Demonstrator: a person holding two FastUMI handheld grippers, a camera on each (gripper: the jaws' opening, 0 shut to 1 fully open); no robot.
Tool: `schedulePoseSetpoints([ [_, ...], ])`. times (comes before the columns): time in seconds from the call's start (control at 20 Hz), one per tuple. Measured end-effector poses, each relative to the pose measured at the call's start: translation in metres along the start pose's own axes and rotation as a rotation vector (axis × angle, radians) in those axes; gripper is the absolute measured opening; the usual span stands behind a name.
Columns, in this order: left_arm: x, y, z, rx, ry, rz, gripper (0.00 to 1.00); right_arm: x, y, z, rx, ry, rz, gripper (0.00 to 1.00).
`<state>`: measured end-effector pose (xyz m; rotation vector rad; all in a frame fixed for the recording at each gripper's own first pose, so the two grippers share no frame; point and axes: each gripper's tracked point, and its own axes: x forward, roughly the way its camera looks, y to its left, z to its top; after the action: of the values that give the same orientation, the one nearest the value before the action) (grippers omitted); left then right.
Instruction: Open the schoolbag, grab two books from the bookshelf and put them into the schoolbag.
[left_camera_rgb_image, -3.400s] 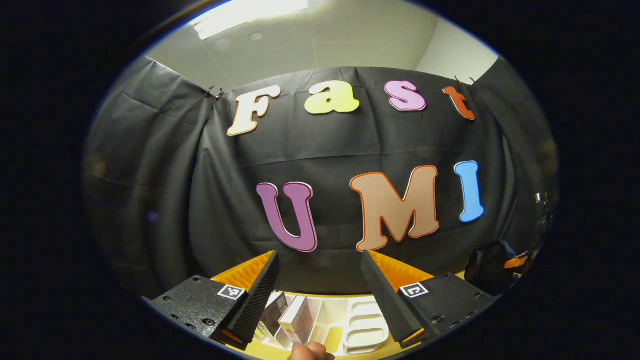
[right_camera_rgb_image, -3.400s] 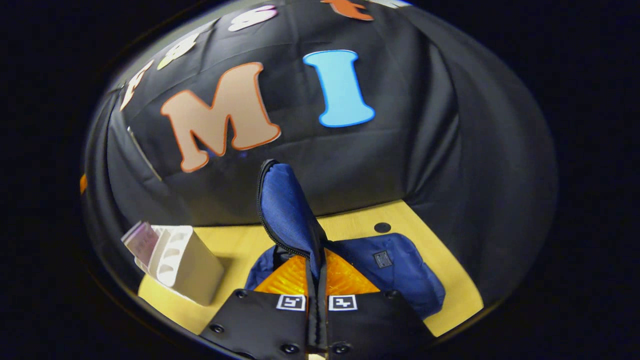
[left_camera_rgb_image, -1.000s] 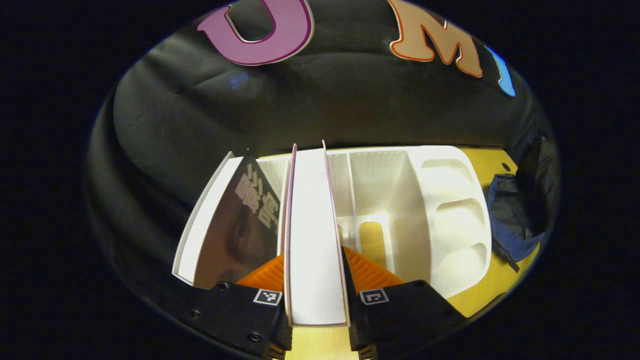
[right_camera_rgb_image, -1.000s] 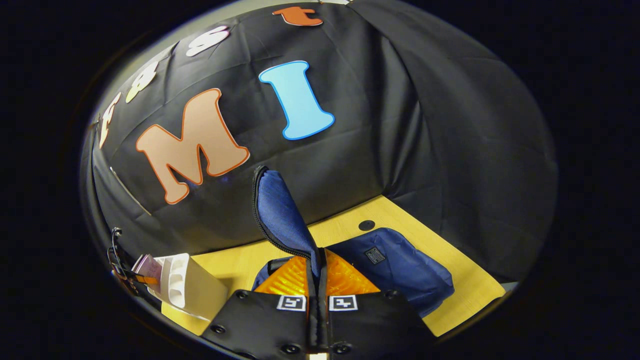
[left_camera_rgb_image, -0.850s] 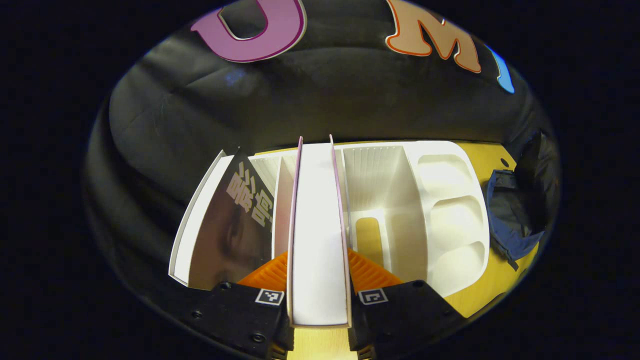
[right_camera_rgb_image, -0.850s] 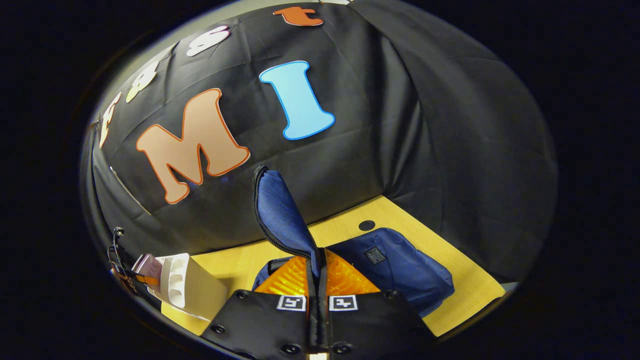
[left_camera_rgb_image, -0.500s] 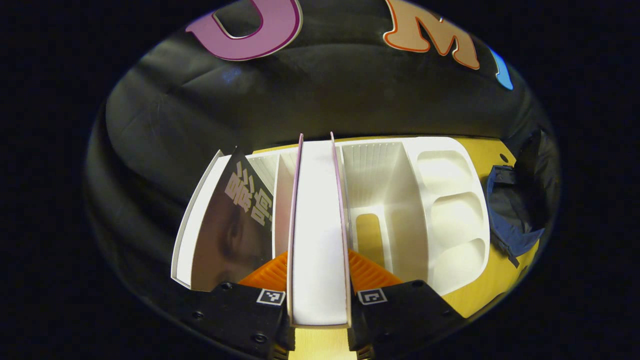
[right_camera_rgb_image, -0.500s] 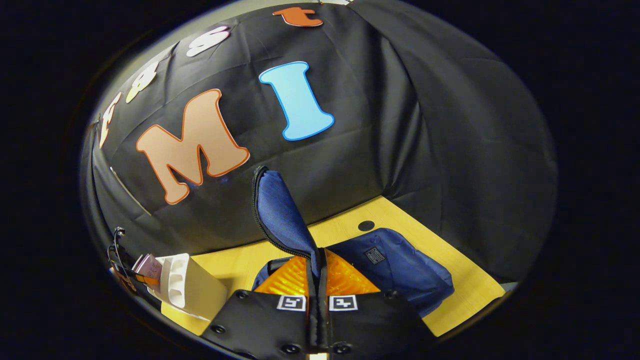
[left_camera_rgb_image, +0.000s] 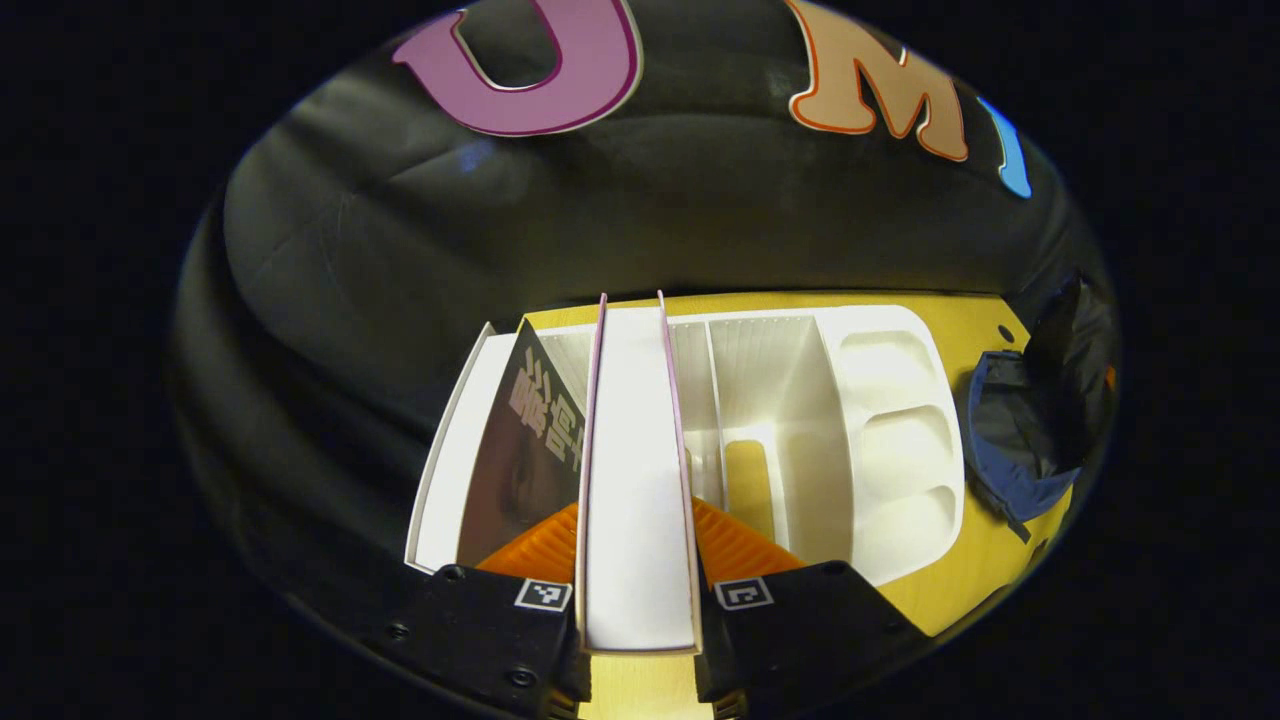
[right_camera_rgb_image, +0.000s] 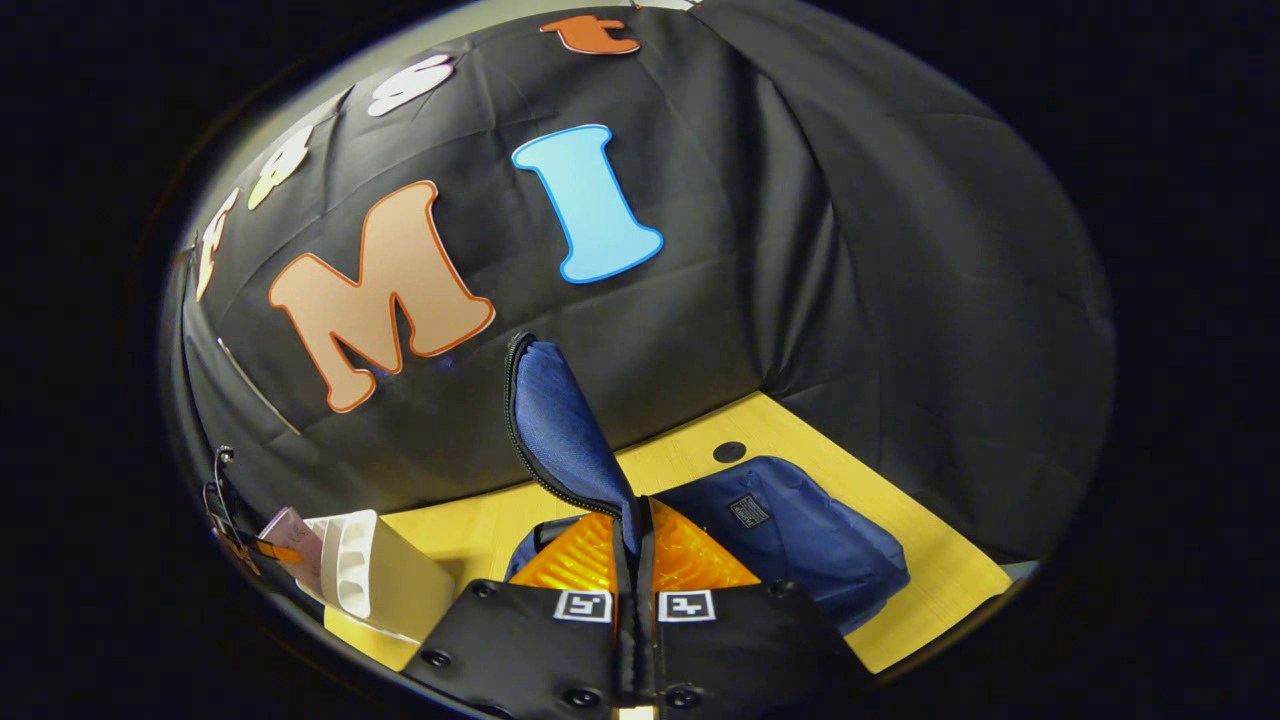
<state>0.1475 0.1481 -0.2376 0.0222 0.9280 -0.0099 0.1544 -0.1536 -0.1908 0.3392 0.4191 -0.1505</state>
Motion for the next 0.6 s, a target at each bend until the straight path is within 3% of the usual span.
schedulePoseSetpoints([
  [0.05, 0.001, 0.000, -0.001, -0.011, 0.001, -0.003, 0.39, 0.000, 0.000, 0.001, 0.002, 0.000, 0.000, 0.07],
  [0.25, -0.005, 0.002, 0.006, -0.053, -0.012, -0.013, 0.34, 0.000, -0.001, 0.000, 0.007, 0.000, -0.001, 0.03],
  [0.55, -0.029, 0.015, 0.020, -0.107, -0.041, -0.035, 0.37, 0.000, -0.001, 0.000, 0.015, -0.001, -0.003, 0.07],
  [0.6, -0.033, 0.017, 0.024, -0.116, -0.048, -0.038, 0.34, 0.000, -0.001, 0.000, 0.017, -0.002, -0.004, 0.03],
])
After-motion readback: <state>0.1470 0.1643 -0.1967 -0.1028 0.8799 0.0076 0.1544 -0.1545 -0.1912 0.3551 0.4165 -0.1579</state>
